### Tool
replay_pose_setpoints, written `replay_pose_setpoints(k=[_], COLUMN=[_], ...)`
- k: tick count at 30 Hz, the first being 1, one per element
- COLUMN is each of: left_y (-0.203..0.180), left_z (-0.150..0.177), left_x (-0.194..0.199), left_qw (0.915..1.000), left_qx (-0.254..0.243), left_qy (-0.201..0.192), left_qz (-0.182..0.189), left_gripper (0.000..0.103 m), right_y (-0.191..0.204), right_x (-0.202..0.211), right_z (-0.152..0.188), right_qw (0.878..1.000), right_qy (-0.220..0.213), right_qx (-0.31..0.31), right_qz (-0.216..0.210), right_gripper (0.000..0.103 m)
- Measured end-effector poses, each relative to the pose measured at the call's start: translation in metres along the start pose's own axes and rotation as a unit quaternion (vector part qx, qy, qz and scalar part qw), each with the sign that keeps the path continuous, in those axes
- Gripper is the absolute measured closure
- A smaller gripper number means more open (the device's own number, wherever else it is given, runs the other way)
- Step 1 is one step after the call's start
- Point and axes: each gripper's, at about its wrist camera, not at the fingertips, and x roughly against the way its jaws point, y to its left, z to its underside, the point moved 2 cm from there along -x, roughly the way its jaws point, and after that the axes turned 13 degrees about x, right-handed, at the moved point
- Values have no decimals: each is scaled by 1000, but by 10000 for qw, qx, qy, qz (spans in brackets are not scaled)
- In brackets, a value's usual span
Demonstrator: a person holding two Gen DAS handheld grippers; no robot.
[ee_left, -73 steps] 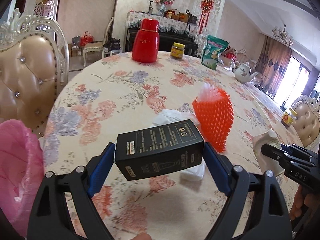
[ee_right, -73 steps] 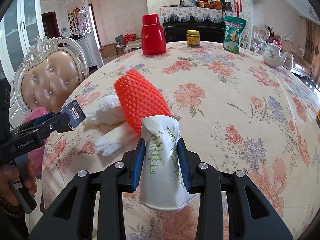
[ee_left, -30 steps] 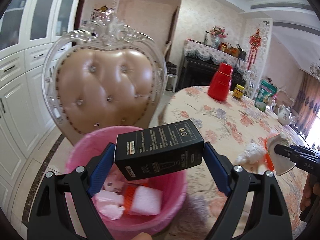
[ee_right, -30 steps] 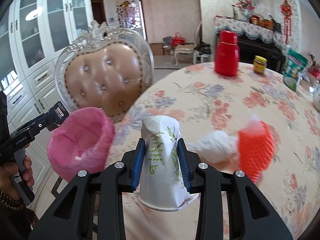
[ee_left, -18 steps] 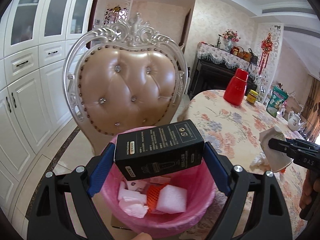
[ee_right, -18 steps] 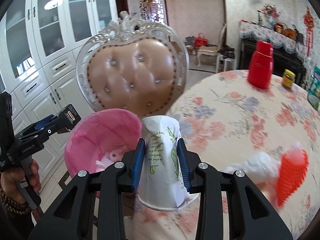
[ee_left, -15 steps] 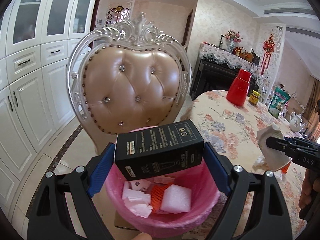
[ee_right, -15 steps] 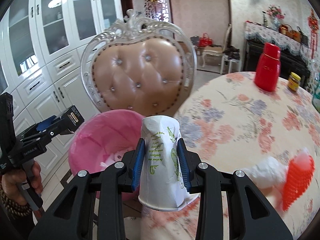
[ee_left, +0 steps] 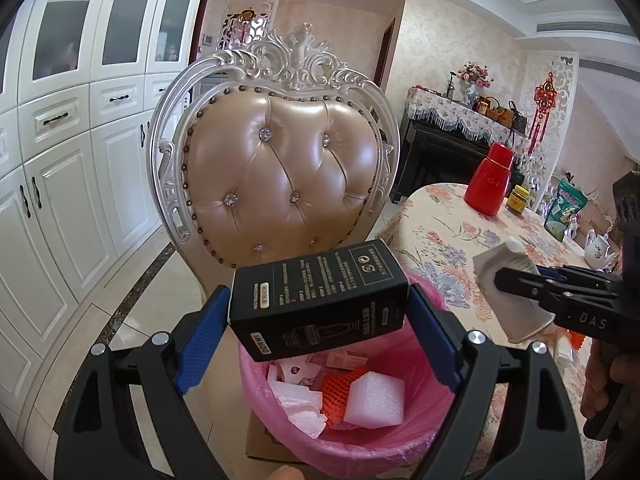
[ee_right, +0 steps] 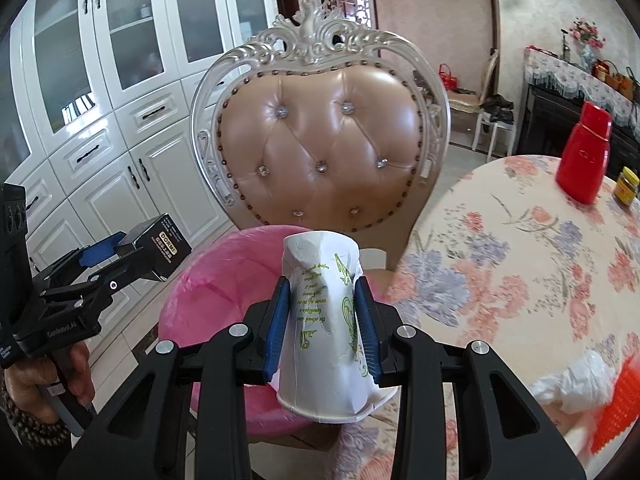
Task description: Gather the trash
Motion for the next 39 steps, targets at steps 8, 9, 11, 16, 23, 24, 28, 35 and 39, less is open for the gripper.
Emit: replay_pose_setpoints(k=[8, 9, 11, 16, 23, 24, 28, 35, 39], left_y=[5, 4, 3, 1, -5, -7, -11, -15, -19], left_z=[-4, -4, -3, -3, 0, 2, 5, 5, 6], left_x=[-2, 0, 1, -1, -10, -12, -18, -16, -13], left_qw=[10000, 10000, 10000, 10000, 9998, 9998, 9996, 9996, 9997], left_qx=[32, 25, 16, -7, -24, -37, -9, 33, 12], left_qy=[16, 19, 30, 56, 164, 186, 268, 245, 224], left_qz=[4, 1, 9, 3, 56, 71, 102, 127, 127], left_gripper=[18, 18, 18, 18, 17, 17, 8, 8, 8], right_y=[9, 9, 10, 9, -11, -15, -28, -43, -53], right_x=[-20, -22, -25, -28, -17, -14, -2, 13, 24], right_z=[-9, -10, -12, -12, -1, 2, 11, 30, 43], right_qw=[9999, 9999, 9998, 9998, 9999, 9998, 9994, 9983, 9972], right_qy=[85, 86, 82, 112, 106, 96, 75, 63, 59], right_qx=[68, 69, 86, 90, -115, -132, -244, -387, -526], right_qz=[-116, -126, -128, -97, 69, 123, 252, 422, 522], right_gripper=[69, 69, 69, 69, 56, 55, 48, 42, 39])
